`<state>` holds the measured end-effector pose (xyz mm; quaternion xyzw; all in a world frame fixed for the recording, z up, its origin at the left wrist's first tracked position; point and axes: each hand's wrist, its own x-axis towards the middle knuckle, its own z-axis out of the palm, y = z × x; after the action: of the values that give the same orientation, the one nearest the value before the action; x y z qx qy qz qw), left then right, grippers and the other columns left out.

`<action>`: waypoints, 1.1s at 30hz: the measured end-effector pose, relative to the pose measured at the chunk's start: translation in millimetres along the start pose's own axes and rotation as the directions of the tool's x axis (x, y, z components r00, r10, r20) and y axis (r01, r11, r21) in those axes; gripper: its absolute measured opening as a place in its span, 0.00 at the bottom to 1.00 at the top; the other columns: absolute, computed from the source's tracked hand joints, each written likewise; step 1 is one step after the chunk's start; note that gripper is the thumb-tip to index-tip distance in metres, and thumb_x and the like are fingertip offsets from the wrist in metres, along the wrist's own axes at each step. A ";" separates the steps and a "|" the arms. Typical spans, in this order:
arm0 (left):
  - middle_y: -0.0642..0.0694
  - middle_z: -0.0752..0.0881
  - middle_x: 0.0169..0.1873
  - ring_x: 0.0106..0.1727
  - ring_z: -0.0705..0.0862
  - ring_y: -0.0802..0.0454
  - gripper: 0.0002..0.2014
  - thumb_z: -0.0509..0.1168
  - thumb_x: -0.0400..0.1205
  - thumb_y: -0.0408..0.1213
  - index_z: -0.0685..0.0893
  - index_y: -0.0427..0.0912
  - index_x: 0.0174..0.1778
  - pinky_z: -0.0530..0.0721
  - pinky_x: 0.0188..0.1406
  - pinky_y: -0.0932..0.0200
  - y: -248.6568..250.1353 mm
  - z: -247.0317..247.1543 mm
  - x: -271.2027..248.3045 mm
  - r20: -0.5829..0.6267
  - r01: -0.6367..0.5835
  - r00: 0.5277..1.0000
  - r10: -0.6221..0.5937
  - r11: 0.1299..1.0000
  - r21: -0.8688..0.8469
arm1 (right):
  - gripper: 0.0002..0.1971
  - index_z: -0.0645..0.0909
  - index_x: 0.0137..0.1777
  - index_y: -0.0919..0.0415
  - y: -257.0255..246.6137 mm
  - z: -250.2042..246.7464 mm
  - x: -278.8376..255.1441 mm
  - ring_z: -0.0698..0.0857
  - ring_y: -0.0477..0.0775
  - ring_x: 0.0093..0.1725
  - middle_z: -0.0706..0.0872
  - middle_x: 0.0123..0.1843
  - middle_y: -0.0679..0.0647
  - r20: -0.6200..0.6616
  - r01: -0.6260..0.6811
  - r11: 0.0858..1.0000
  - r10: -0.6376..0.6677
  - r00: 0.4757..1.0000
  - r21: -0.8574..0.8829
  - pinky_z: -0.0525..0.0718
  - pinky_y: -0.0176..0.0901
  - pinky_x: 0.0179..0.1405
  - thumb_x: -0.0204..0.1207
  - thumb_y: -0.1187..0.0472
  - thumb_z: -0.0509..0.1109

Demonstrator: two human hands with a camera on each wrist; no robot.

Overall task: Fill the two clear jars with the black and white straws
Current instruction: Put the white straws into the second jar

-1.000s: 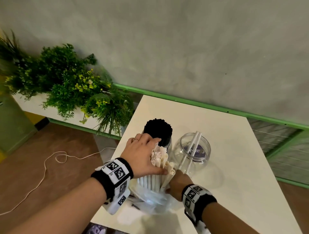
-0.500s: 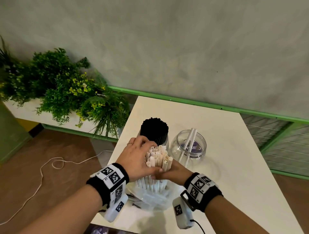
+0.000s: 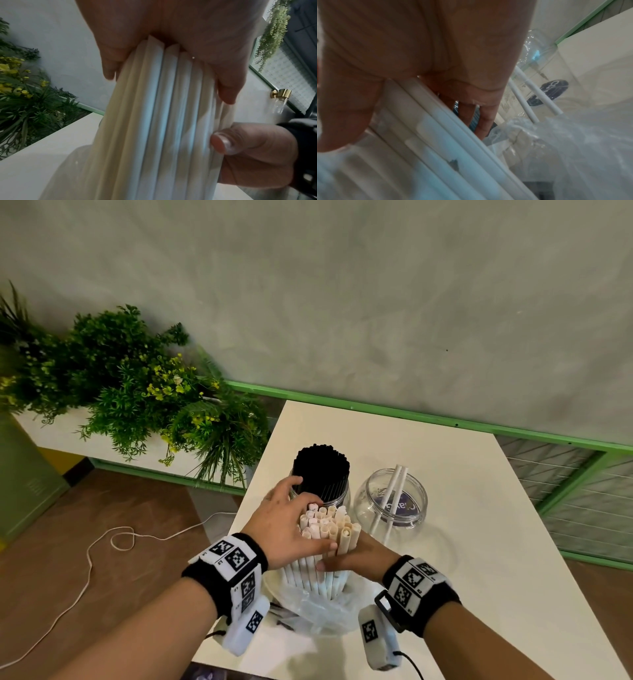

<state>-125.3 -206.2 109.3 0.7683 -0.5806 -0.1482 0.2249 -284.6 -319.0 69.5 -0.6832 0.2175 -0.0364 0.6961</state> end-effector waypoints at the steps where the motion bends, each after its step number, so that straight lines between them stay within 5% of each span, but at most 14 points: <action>1: 0.55 0.60 0.74 0.69 0.72 0.49 0.39 0.68 0.62 0.72 0.71 0.62 0.68 0.72 0.69 0.52 -0.3 0.2 0.7 0.017 0.003 1.000 -0.002 1.000 -0.005 | 0.26 0.79 0.67 0.65 1.8 0.0 0.3 0.85 0.49 0.62 0.87 0.60 0.53 -0.009 0.014 1.000 -0.014 1.000 0.008 0.82 0.37 0.56 0.69 0.76 0.76; 7: 0.58 0.73 0.65 0.64 0.75 0.56 0.41 0.69 0.65 0.68 0.66 0.60 0.72 0.74 0.63 0.60 -0.9 4.4 -3.4 -0.051 -0.054 0.997 0.053 0.999 -0.009 | 0.20 0.84 0.58 0.62 11.9 2.9 1.6 0.88 0.53 0.56 0.90 0.53 0.56 -0.161 0.109 0.993 -0.102 0.982 0.041 0.85 0.46 0.57 0.66 0.73 0.79; 12: 0.60 0.75 0.59 0.61 0.74 0.58 0.37 0.64 0.64 0.68 0.70 0.59 0.70 0.75 0.59 0.60 -2.1 3.0 -7.9 -0.159 -0.060 0.986 0.053 0.997 -0.039 | 0.24 0.83 0.61 0.62 12.8 10.4 8.2 0.88 0.58 0.58 0.90 0.55 0.58 -0.287 0.235 0.972 -0.228 0.930 -0.011 0.85 0.59 0.59 0.63 0.66 0.82; 16: 0.59 0.73 0.64 0.64 0.71 0.55 0.35 0.64 0.68 0.67 0.69 0.58 0.70 0.70 0.61 0.62 0.6 -1.0 -7.6 -0.051 -0.073 0.996 0.076 0.995 0.062 | 0.21 0.84 0.56 0.49 8.3 9.5 3.2 0.87 0.50 0.57 0.90 0.55 0.52 -0.174 0.173 0.976 -0.194 0.965 -0.130 0.85 0.52 0.61 0.64 0.66 0.82; 19: 0.58 0.70 0.73 0.69 0.69 0.52 0.39 0.62 0.70 0.67 0.60 0.61 0.77 0.71 0.66 0.57 6.0 -3.9 -0.5 0.055 -0.127 0.991 0.121 0.987 0.101 | 0.17 0.84 0.58 0.54 -0.2 2.5 3.8 0.86 0.53 0.58 0.88 0.56 0.54 -0.033 0.099 0.947 -0.114 0.993 -0.305 0.83 0.53 0.63 0.69 0.60 0.79; 22: 0.60 0.75 0.67 0.66 0.73 0.51 0.36 0.53 0.68 0.70 0.66 0.63 0.74 0.73 0.62 0.57 8.3 -3.5 4.9 0.083 -0.162 0.985 0.151 0.973 0.164 | 0.12 0.83 0.55 0.58 -12.0 -5.6 3.8 0.85 0.50 0.53 0.87 0.50 0.57 0.058 0.026 0.941 -0.007 0.998 -0.337 0.83 0.52 0.63 0.73 0.59 0.77; 25: 0.61 0.78 0.62 0.61 0.74 0.52 0.33 0.50 0.70 0.69 0.73 0.60 0.69 0.74 0.58 0.57 5.7 -2.5 5.3 0.038 -0.133 0.991 0.128 0.972 0.193 | 0.12 0.84 0.55 0.55 -16.1 -10.9 -0.5 0.86 0.42 0.51 0.88 0.49 0.48 -0.053 0.051 0.965 -0.067 0.996 -0.258 0.83 0.39 0.56 0.73 0.64 0.77; 33: 0.60 0.81 0.53 0.58 0.74 0.50 0.28 0.48 0.66 0.66 0.79 0.61 0.57 0.74 0.57 0.53 6.6 -0.5 7.8 -0.002 -0.052 0.999 0.053 0.994 0.093 | 0.10 0.86 0.54 0.63 5.8 13.7 -6.1 0.89 0.48 0.51 0.92 0.48 0.52 -0.421 0.232 0.972 -0.196 0.886 0.036 0.83 0.36 0.48 0.73 0.69 0.75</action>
<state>-128.3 -215.0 113.4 0.7628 -0.6064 -0.1134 0.1937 -286.7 -303.7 65.0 -0.6492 0.2816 -0.2664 0.6545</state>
